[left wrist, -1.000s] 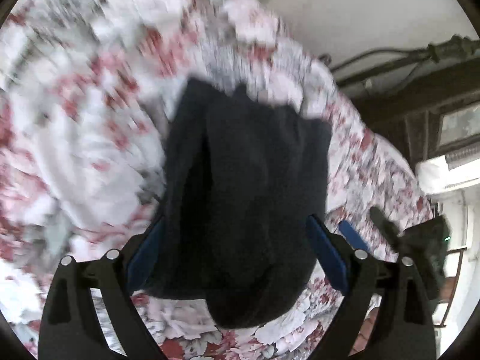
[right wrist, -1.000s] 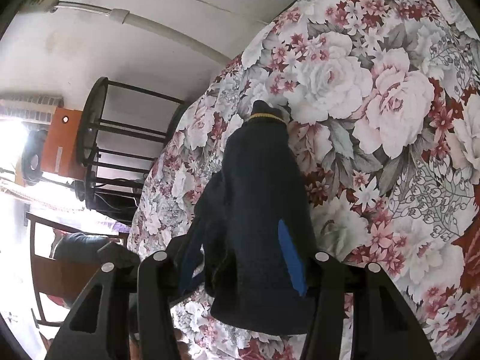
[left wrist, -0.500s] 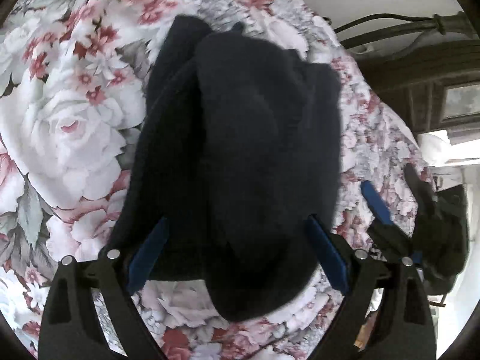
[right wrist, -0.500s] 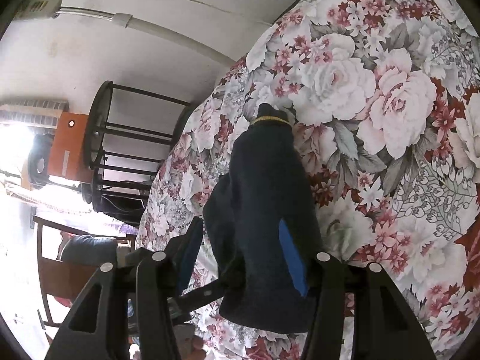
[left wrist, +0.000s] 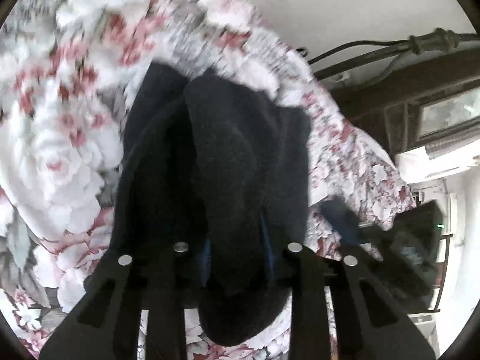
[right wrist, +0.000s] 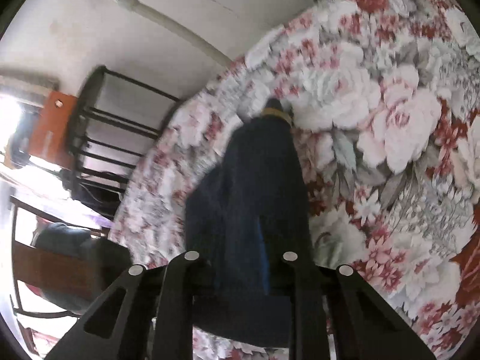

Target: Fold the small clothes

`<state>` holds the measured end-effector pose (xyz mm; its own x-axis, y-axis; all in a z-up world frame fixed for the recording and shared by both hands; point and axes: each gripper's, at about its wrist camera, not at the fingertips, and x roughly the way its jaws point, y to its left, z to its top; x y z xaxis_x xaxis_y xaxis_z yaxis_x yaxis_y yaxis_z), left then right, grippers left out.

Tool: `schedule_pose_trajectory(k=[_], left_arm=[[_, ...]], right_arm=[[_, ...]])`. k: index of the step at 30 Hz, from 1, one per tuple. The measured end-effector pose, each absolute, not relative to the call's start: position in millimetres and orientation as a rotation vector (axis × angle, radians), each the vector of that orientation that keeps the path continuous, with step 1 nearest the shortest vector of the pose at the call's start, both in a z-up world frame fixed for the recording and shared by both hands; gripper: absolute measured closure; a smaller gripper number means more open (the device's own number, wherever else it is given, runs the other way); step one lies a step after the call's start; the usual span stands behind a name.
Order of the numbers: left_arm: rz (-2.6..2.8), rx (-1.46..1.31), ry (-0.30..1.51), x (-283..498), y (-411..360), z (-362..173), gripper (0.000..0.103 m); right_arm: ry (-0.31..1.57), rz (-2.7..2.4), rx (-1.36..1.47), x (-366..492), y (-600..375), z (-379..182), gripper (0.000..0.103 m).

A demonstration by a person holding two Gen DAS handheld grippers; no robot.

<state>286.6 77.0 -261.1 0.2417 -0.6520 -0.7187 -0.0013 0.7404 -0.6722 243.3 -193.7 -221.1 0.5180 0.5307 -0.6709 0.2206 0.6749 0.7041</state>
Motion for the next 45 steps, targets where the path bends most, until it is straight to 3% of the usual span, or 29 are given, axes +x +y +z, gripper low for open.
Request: schedule_pose_trajectory(k=[7, 12, 13, 16, 21, 26, 27, 28, 30, 33, 40, 45], left_arm=[[-0.480, -0.570, 1.148, 273, 97, -212, 0.079], [-0.343, -0.567, 1.279, 279, 121, -254, 0.078], [-0.314, -0.576, 1.330, 282, 124, -271, 0.078], [-0.286, -0.567, 1.365, 285, 127, -289, 0.077], [-0.231, -0.408, 1.355, 286, 112, -285, 0.066], [-0.194, -0.473, 1.359, 281, 124, -264, 0.067], [-0.171, -0.418, 1.309, 277, 126, -242, 0.066], [-0.169, -0.389, 1.277, 274, 124, -229, 0.065], [-0.246, -0.399, 1.208, 264, 124, -202, 0.046], [-0.404, -0.462, 1.210, 256, 114, -200, 0.036], [-0.422, -0.351, 1.371, 263, 83, -249, 0.037], [-0.335, -0.335, 1.412, 273, 90, -269, 0.044]], right_arm=[[1.047, 0.330, 0.876, 250, -152, -211, 0.087], [1.060, 0.280, 0.828, 254, -145, -215, 0.086], [1.080, 0.259, 0.817, 254, -147, -221, 0.094], [1.142, 0.250, 0.813, 254, -149, -242, 0.103], [1.176, 0.234, 0.789, 257, -151, -268, 0.103], [1.173, 0.209, 0.758, 256, -146, -257, 0.103], [1.165, 0.209, 0.750, 256, -145, -251, 0.098], [1.149, 0.218, 0.742, 256, -145, -243, 0.097], [1.086, 0.239, 0.728, 256, -146, -222, 0.097], [1.031, 0.233, 0.711, 261, -152, -208, 0.097], [1.078, 0.184, 0.729, 280, -160, -240, 0.101], [1.121, 0.194, 0.707, 291, -156, -267, 0.103]])
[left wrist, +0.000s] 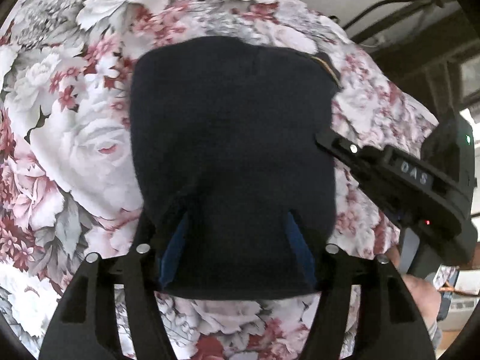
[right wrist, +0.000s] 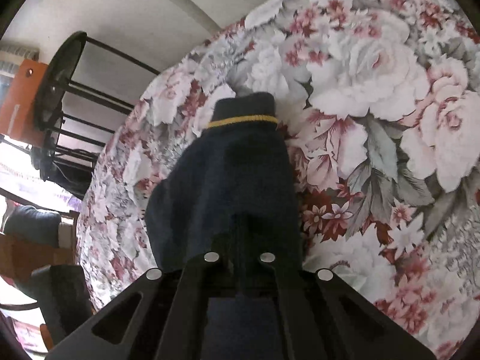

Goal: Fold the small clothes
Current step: 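Grasp the folded bundle with both grippers and fold it in half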

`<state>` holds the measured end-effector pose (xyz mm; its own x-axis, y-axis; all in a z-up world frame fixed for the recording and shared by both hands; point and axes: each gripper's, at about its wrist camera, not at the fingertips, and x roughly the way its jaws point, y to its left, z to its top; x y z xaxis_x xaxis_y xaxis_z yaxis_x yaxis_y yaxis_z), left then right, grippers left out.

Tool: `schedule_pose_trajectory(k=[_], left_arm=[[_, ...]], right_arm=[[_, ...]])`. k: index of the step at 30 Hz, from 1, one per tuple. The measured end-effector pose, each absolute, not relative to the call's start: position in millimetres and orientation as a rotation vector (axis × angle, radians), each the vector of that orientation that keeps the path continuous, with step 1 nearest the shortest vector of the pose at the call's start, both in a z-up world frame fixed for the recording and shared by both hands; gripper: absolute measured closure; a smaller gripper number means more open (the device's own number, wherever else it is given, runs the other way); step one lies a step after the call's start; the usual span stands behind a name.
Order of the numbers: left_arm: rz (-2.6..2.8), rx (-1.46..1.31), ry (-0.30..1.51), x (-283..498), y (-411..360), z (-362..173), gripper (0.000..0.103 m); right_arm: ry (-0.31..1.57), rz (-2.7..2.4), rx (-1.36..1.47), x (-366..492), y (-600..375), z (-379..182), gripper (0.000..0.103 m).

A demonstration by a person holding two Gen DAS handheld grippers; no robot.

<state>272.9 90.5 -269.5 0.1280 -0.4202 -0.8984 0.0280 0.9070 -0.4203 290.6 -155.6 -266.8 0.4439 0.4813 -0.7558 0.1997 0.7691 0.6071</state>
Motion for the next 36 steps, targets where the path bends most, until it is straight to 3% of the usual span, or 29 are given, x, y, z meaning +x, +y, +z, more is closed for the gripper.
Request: schedule_pose_trajectory(k=[5, 6, 8, 13, 18, 21, 27, 31, 34, 36], left_arm=[[-0.311, -0.382, 1.412, 275, 99, -265, 0.046], [-0.318, -0.422, 1.409, 274, 104, -261, 0.046], [-0.334, -0.501, 1.391, 274, 116, -252, 0.046], [-0.269, -0.450, 1.322, 267, 130, -227, 0.036], [-0.199, -0.344, 1.441, 267, 123, -262, 0.035], [-0.119, -0.268, 1.491, 271, 119, -296, 0.013], [-0.100, -0.216, 1.492, 278, 108, -309, 0.007], [-0.085, -0.243, 1.492, 284, 101, -308, 0.007], [-0.102, -0.281, 1.447, 283, 103, -283, 0.018], [-0.140, -0.332, 1.382, 281, 109, -258, 0.020]], right_arm=[[1.123, 0.190, 0.744, 287, -155, -260, 0.103], [1.123, 0.188, 0.726, 282, -154, -250, 0.097], [1.132, 0.219, 0.680, 276, -147, -236, 0.097], [1.154, 0.295, 0.590, 249, -130, -210, 0.097], [1.243, 0.295, 0.584, 224, -130, -232, 0.100], [1.298, 0.291, 0.562, 223, -126, -258, 0.103], [1.317, 0.313, 0.579, 228, -125, -287, 0.103], [1.321, 0.314, 0.605, 230, -127, -284, 0.103], [1.320, 0.307, 0.661, 229, -133, -269, 0.100], [1.273, 0.309, 0.663, 227, -137, -249, 0.096]])
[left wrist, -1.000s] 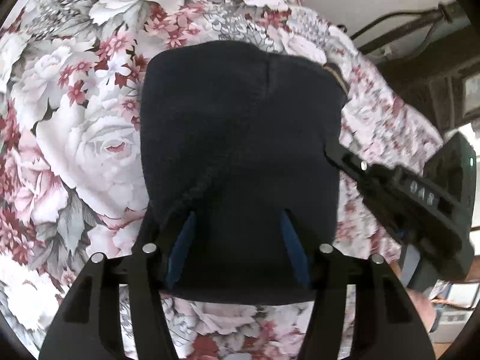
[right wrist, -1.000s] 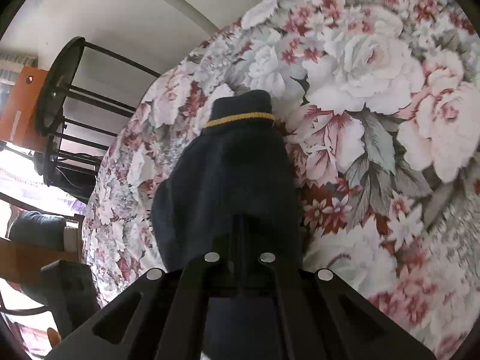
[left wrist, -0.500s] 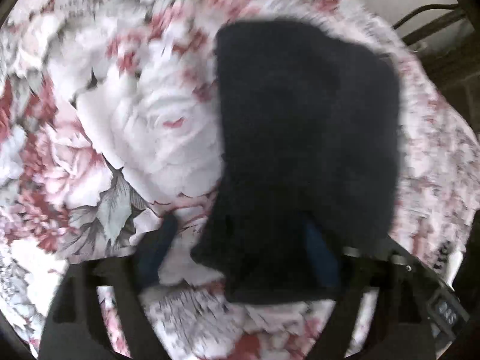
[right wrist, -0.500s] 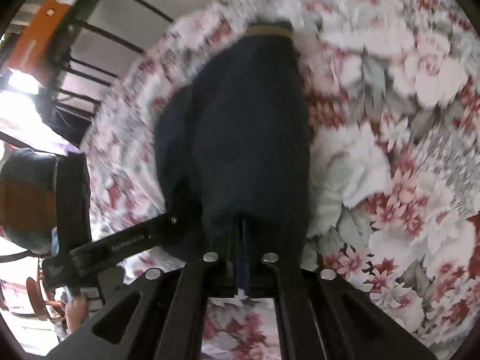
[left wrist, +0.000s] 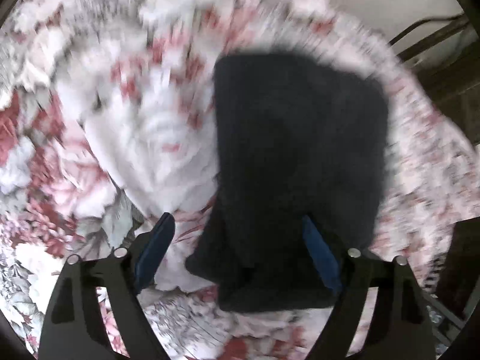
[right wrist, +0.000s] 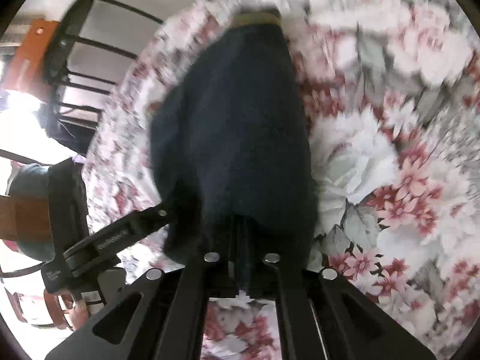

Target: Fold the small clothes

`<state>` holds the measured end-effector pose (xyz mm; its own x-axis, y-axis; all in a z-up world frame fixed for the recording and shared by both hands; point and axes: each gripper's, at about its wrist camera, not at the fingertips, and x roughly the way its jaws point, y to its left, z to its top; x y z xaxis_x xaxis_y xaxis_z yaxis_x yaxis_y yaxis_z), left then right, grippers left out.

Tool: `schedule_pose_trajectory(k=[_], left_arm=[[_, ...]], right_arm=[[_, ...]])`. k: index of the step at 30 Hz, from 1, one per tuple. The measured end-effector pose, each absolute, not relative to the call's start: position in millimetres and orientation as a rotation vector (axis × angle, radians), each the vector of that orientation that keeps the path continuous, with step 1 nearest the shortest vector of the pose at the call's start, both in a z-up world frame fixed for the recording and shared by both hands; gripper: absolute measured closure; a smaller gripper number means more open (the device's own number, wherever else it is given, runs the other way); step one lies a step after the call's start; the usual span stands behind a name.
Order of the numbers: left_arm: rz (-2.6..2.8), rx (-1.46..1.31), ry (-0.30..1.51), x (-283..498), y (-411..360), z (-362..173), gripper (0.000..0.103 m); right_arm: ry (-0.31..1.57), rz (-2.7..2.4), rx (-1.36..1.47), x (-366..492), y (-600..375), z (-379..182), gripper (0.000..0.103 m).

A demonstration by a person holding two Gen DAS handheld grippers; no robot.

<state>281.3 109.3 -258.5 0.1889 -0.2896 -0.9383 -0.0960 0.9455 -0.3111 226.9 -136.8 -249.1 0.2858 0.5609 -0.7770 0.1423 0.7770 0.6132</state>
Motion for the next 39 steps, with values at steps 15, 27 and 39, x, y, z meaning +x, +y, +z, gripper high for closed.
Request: schedule_pose_trajectory(k=[15, 27, 39], left_arm=[[-0.119, -0.301, 1.462, 299, 80, -300, 0.007], [-0.096, -0.188, 1.239, 278, 69, -208, 0.009], [-0.144, -0.244, 1.361, 277, 76, -263, 0.008]], right_arm=[[1.224, 0.225, 0.689, 250, -152, -268, 0.082], [1.127, 0.170, 0.578, 229, -158, -198, 0.036], [1.165, 0.141, 0.627, 225, -170, -224, 0.031]])
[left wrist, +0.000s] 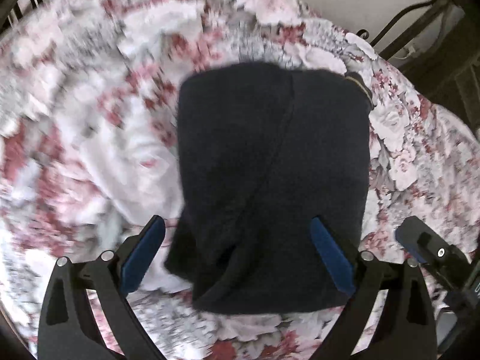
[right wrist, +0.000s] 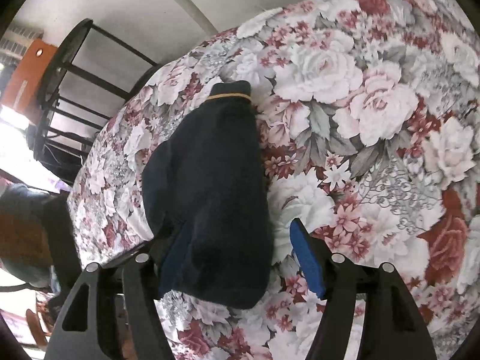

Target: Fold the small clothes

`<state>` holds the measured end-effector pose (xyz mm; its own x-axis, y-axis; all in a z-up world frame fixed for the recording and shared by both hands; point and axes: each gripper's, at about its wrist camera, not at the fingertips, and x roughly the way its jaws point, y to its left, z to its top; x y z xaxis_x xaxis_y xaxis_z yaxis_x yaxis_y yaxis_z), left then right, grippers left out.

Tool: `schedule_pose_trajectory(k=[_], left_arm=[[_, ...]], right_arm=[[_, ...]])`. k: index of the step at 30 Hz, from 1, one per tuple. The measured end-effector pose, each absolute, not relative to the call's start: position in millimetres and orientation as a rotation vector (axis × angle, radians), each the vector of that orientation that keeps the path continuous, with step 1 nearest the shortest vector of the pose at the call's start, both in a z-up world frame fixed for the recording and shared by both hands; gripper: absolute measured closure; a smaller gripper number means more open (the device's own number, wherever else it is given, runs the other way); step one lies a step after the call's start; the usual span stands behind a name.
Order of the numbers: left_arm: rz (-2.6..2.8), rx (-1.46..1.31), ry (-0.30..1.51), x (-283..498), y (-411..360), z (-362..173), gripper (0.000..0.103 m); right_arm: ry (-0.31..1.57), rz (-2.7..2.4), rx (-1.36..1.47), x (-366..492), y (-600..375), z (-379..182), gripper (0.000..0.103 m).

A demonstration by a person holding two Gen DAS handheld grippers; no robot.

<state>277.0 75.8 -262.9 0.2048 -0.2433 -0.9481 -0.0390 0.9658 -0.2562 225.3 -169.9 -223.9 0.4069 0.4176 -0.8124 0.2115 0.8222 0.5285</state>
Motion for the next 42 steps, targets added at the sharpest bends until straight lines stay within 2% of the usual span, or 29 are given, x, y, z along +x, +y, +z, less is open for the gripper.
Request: schedule_pose_trajectory(k=[6, 21, 26, 29, 30, 31, 35, 38, 42], left_arm=[[-0.205, -0.354, 1.377, 286, 85, -281, 0.005], [-0.293, -0.434, 1.393, 298, 93, -307, 0.004], [-0.320, -0.455, 1.397, 301, 95, -312, 0.004], [-0.360, -0.478, 1.390, 298, 94, -311, 0.005], [-0.406, -0.499, 1.389, 298, 92, -311, 0.005], [-0.427, -0.514, 1.386, 298, 90, -311, 0.005], [-0.455, -0.570, 1.359, 299, 94, -313, 0.005], [-0.429, -0.524, 1.370, 302, 89, -323, 0.004], [-0.394, -0.463, 1.357, 300, 76, -320, 0.004]], right_arm=[[1.179, 0.174, 0.700, 240, -176, -249, 0.030], [1.155, 0.278, 0.785, 259, -164, -293, 0.025], [1.132, 0.294, 0.820, 262, -165, -302, 0.019], [1.110, 0.314, 0.850, 263, -164, -306, 0.009], [1.111, 0.314, 0.847, 263, -164, -305, 0.009], [1.111, 0.324, 0.859, 264, -162, -303, 0.014], [1.123, 0.409, 0.871, 270, -149, -295, 0.015], [1.167, 0.396, 0.911, 272, -152, -316, 0.022], [1.169, 0.387, 0.940, 276, -153, -320, 0.020]])
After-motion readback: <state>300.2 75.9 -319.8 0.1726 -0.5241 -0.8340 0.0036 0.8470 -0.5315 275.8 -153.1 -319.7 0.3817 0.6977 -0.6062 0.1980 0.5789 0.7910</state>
